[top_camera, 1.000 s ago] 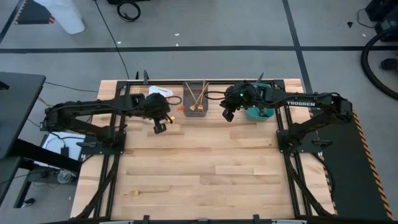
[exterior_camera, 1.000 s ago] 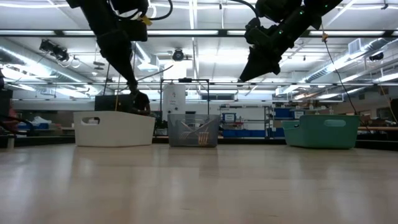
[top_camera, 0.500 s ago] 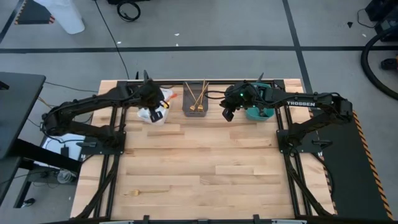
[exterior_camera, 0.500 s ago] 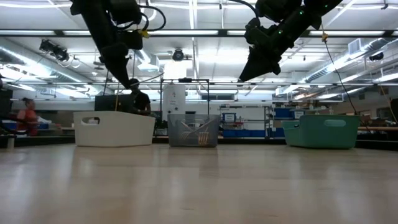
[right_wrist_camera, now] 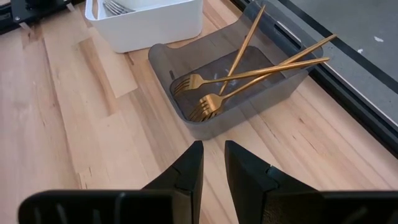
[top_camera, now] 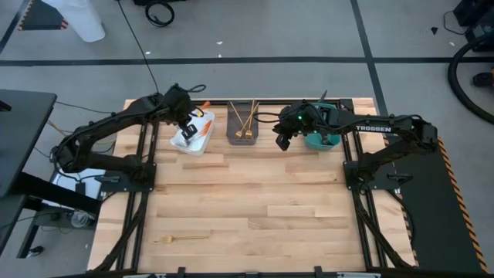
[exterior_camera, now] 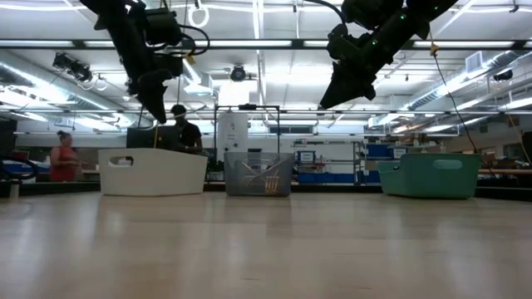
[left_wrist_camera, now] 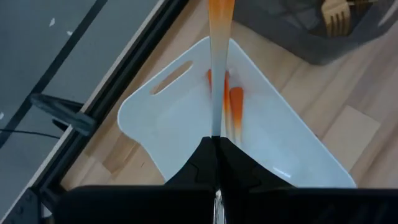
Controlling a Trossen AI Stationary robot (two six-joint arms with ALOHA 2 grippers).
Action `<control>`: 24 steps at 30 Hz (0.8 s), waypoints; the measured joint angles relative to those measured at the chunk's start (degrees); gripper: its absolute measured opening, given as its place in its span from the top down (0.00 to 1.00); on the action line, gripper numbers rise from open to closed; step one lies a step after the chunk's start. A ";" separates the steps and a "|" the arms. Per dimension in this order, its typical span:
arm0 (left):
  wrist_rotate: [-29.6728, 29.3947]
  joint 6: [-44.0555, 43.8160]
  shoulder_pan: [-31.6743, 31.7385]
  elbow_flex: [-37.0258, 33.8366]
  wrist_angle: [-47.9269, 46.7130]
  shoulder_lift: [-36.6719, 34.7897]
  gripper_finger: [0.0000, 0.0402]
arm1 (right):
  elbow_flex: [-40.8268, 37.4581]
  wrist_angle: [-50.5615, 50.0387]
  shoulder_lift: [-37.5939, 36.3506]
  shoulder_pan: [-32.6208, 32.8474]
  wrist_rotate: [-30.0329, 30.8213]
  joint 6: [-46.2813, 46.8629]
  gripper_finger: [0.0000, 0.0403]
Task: Sort silverware by color (type)
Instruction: Put the orange fork into the white bin
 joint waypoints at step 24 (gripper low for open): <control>4.22 -9.06 2.54 -17.16 18.23 0.08 0.98 | 0.00 -0.04 0.00 0.37 0.35 1.23 0.81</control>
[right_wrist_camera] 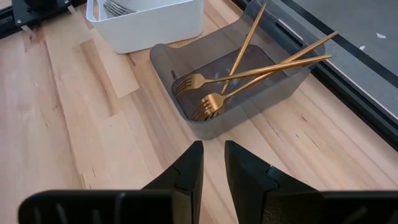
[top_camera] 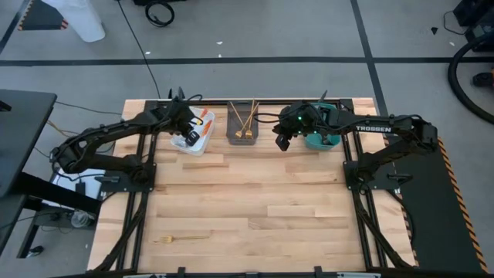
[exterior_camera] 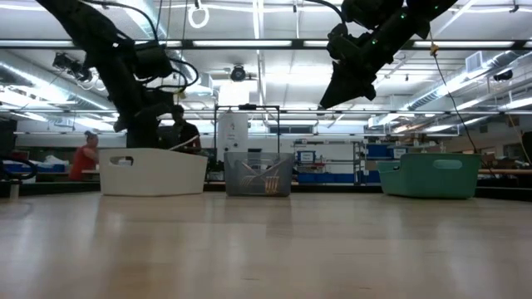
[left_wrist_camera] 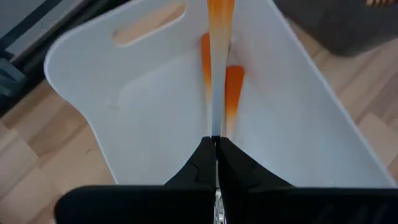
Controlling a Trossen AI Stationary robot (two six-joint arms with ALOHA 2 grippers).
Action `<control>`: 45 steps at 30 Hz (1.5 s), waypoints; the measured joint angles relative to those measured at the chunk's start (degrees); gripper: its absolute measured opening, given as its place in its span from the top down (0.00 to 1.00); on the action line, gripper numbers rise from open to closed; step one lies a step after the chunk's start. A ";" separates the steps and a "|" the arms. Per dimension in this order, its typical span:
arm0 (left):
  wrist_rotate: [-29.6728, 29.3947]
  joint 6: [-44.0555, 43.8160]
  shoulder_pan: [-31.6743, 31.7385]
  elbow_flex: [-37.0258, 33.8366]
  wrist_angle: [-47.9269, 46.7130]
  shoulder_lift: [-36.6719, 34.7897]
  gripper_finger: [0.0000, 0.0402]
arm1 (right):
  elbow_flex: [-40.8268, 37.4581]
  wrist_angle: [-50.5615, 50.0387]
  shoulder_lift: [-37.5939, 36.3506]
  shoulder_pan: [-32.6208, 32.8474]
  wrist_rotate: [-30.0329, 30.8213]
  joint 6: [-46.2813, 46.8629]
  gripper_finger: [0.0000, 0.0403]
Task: Sort silverware by color (type)
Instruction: Put the orange fork into the white bin
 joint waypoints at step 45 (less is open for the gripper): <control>1.42 -7.45 -0.07 -13.05 13.92 -0.04 0.95 | 0.00 -0.46 0.00 1.25 -0.35 1.81 0.81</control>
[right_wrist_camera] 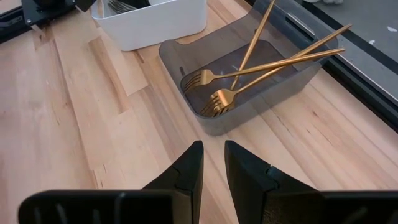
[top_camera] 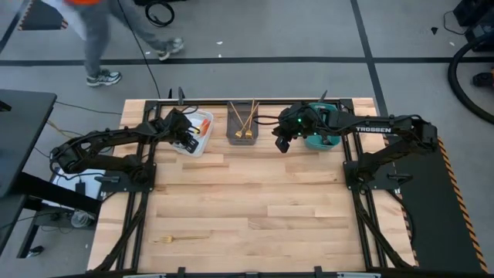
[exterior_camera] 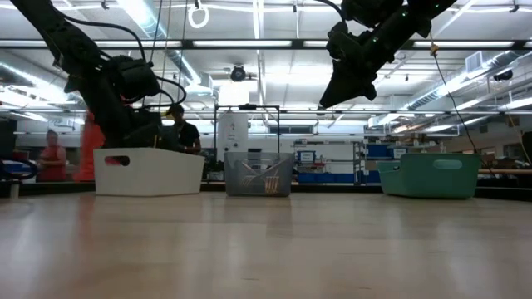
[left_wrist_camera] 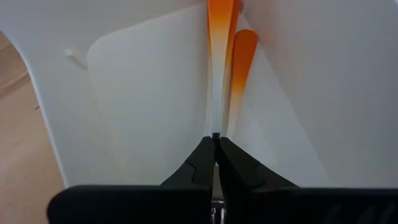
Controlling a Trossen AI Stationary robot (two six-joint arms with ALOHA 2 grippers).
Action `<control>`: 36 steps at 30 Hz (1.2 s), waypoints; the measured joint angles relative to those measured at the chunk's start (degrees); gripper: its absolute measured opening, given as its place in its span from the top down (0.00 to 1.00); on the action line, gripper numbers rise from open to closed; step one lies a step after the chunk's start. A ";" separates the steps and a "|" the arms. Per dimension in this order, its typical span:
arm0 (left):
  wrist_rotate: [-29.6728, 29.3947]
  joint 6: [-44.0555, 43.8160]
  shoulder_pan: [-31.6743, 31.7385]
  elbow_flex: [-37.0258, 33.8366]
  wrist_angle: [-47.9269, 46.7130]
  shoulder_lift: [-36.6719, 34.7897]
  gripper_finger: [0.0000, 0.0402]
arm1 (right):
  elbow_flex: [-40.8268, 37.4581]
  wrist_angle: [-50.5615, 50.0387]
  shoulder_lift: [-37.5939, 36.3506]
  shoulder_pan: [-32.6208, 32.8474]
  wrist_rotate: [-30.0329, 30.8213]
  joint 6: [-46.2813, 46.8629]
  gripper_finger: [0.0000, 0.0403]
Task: Sort silverware by color (type)
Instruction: Put the orange fork into the white bin, then put the yellow fork into the black bin
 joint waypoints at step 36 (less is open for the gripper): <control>0.05 3.57 -0.57 16.13 -18.59 0.07 0.72 | 0.00 0.59 0.00 0.00 -0.02 -0.54 0.81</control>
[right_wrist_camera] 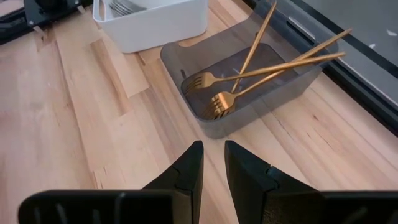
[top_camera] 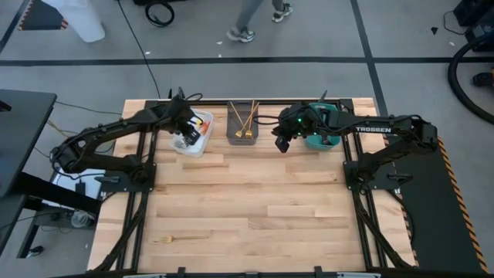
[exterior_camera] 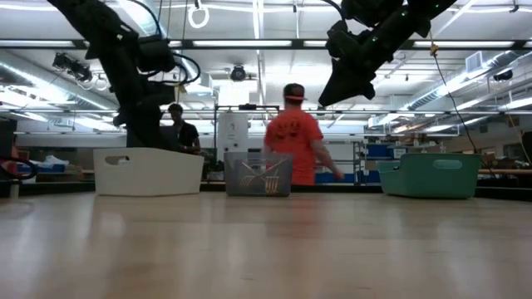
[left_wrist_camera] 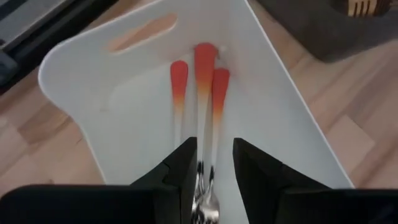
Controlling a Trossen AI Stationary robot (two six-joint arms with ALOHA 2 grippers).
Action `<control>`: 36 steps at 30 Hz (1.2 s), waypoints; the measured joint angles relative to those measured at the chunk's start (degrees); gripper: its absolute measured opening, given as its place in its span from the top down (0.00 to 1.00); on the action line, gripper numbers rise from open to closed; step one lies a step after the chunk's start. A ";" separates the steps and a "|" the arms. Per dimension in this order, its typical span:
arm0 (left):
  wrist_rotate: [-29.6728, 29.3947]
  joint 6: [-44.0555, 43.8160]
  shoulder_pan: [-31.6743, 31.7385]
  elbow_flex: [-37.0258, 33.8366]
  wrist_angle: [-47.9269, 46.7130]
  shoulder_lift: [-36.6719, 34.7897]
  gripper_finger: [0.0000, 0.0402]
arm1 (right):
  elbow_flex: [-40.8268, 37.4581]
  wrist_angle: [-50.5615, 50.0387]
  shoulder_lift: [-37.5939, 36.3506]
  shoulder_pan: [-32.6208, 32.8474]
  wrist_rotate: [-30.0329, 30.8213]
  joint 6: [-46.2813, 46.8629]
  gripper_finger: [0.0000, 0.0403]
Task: Sort silverware by color (type)
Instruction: Put the yellow fork into the black bin
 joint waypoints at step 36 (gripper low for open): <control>8.05 -12.11 -41.96 13.09 -29.44 -0.03 0.74 | 0.00 3.49 0.00 -0.02 0.02 -6.27 0.81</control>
